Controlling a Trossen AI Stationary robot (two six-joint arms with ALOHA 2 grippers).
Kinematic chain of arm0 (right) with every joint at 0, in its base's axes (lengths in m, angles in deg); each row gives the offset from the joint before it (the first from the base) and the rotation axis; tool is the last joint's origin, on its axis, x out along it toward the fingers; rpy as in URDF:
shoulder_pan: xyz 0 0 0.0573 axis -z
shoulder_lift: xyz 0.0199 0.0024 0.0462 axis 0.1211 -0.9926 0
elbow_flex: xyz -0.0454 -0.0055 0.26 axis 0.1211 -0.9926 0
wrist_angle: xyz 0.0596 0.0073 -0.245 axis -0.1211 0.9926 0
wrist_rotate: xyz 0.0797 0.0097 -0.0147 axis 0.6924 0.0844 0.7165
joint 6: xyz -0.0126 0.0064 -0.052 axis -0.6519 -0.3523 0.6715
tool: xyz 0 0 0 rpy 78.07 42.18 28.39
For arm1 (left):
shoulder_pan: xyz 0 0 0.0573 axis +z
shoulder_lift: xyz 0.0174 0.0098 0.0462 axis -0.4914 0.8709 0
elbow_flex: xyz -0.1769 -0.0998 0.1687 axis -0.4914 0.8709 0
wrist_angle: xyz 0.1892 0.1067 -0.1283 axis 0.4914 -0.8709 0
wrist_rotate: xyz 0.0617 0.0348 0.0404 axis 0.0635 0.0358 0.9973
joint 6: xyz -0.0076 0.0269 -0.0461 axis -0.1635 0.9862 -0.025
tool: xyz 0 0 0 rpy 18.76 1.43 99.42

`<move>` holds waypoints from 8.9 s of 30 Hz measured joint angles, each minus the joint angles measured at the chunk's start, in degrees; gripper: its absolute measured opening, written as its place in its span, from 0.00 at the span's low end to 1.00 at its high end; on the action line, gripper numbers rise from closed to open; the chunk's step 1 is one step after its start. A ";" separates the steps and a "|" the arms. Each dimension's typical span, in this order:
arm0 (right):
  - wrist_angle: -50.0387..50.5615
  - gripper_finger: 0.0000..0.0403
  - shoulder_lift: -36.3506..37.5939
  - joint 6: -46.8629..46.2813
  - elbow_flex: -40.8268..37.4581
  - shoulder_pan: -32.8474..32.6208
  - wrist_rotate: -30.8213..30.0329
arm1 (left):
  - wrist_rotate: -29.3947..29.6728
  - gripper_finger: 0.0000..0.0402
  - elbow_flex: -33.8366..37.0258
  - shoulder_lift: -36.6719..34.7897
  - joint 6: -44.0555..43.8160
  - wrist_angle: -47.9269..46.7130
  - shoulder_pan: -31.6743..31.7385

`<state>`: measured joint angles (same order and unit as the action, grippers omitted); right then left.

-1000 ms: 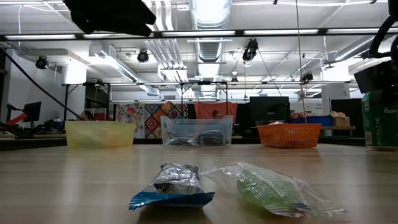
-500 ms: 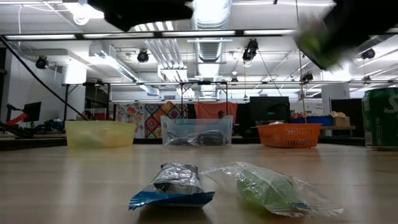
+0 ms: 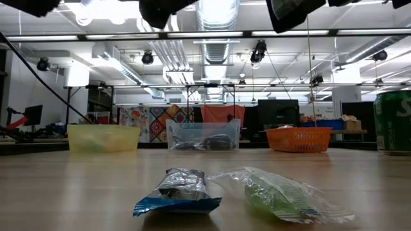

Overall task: Organize candy in baskets
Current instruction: Put the green gummy into the yellow bin, then put the white chocolate bar chocolate into the orange bin, then put the green gummy into the yellow bin

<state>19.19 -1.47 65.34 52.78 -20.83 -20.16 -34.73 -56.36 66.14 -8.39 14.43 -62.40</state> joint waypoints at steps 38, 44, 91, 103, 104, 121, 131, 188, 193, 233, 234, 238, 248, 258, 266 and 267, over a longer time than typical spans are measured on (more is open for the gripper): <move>-1.16 0.30 -1.22 -1.91 1.87 0.80 -2.14 | -11.12 0.01 0.04 5.32 1.35 14.70 4.71; 2.30 0.46 0.61 -5.61 2.21 0.85 -13.75 | 1.17 0.00 0.12 -2.96 0.08 -8.41 4.70; 13.04 0.54 1.92 -10.79 2.22 3.96 -13.61 | -2.99 0.13 10.55 -32.04 -36.91 -86.34 45.15; -2.27 0.54 -14.23 -3.79 3.59 3.80 -4.59 | 12.82 0.13 12.04 -31.86 -47.01 -60.30 2.76; -3.41 0.54 -16.07 -3.40 4.35 3.80 -3.92 | 16.11 0.13 12.04 -31.84 -47.55 -58.78 0.04; 6.43 0.54 -36.34 2.22 24.62 3.94 1.93 | 37.31 0.12 12.09 -25.30 -49.43 -50.91 -13.88; 10.04 0.54 -37.19 -6.58 26.33 6.76 -12.76 | 37.31 0.12 12.09 -21.13 -49.44 -47.72 -13.86; 24.96 0.18 -26.79 4.75 25.76 21.87 26.44 | 34.40 0.12 2.79 -20.80 -30.61 -47.60 -13.71; 40.53 0.18 -17.07 1.27 25.54 25.14 19.62 | 34.40 0.12 -0.25 -20.83 -26.44 -48.14 -13.71; 70.95 0.34 8.48 -21.09 15.59 52.49 5.13 | 34.33 0.12 -0.98 -16.07 -30.49 -49.51 -13.64; 70.87 0.33 8.76 -21.70 15.89 51.56 9.34 | 34.31 0.12 -0.98 -15.87 -30.85 -49.51 -13.64; 70.86 0.32 9.18 -25.06 15.94 44.22 19.28 | 34.26 0.12 -0.98 -15.04 -31.13 -49.49 -13.64; 74.60 0.31 8.24 -43.02 14.71 18.70 19.89 | 34.34 0.12 -0.98 -13.96 -31.08 -49.46 -13.39; 80.80 0.32 8.20 -64.69 14.11 1.91 17.49 | 34.82 0.12 -1.01 -14.05 -29.03 -49.40 -13.08; 85.72 0.34 8.20 -76.05 10.98 -3.78 19.45 | 34.88 0.12 -1.05 -14.07 -29.01 -49.40 -12.86; 85.83 0.34 8.20 -76.78 10.21 -4.23 19.55 | 34.88 0.12 -1.05 -14.07 -29.01 -49.41 -12.81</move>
<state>105.03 6.73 -11.43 62.98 -25.06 -0.61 0.15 -57.41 52.07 -37.40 -34.99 -75.21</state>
